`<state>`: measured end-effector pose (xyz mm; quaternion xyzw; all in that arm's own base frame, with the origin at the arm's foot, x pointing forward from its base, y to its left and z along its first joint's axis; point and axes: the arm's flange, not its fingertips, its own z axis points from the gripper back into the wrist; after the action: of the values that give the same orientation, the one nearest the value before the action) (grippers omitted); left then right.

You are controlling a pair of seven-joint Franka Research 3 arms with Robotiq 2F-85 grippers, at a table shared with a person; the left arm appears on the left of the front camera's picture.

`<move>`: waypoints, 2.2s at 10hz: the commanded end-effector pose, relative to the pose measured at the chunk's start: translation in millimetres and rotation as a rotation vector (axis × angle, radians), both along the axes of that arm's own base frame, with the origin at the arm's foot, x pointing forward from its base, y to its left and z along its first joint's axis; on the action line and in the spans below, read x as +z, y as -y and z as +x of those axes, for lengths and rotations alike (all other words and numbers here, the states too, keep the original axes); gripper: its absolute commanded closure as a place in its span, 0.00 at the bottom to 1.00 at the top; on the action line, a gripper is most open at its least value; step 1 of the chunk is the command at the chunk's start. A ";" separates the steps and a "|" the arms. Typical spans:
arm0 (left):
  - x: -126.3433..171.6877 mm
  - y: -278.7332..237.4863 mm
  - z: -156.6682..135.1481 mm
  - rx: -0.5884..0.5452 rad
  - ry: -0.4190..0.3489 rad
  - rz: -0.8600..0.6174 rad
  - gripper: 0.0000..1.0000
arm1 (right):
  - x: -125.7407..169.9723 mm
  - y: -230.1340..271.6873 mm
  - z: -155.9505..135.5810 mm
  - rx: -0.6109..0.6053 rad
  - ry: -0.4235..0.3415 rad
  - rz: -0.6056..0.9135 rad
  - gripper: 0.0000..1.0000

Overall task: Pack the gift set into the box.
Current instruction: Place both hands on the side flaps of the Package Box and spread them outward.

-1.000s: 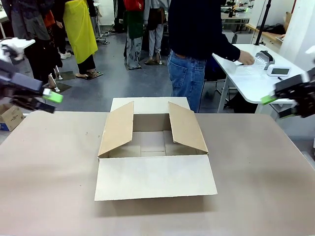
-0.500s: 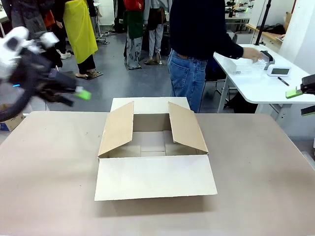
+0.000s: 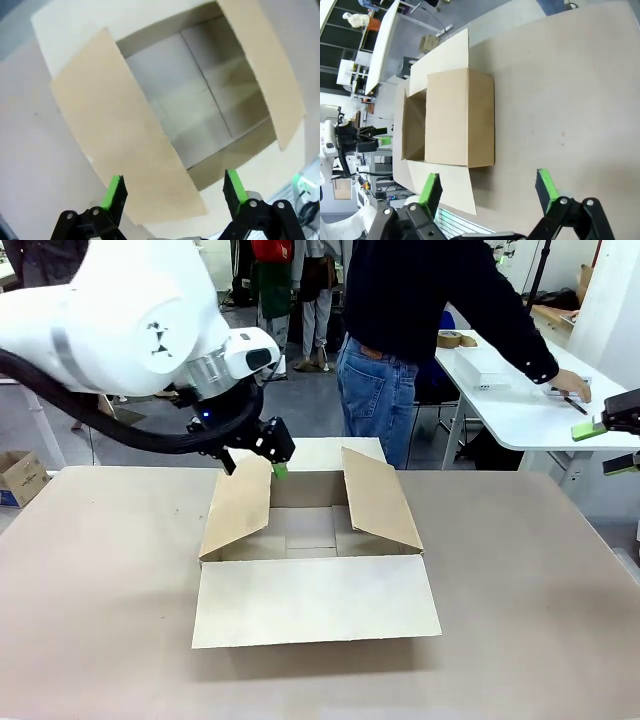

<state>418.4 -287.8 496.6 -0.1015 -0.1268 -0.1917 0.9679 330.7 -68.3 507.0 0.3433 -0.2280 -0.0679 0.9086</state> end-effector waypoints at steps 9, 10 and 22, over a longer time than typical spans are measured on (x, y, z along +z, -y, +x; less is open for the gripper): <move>-15.4 77.8 -0.3 0.415 -0.015 0.283 0.00 | 0.4 -0.4 0.5 -0.015 0.000 -0.007 0.00; -16.3 80.6 5.8 0.433 -0.023 0.270 0.00 | 0.4 -0.4 0.5 -0.015 0.000 -0.007 0.00; -32.0 25.8 24.8 0.729 0.055 0.464 0.00 | 0.4 -0.4 0.5 -0.015 0.000 -0.007 0.00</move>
<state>455.2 -333.5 457.1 0.1875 -0.1268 0.1394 0.9640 330.6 -68.7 506.5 0.3431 -0.2291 -0.0688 0.9083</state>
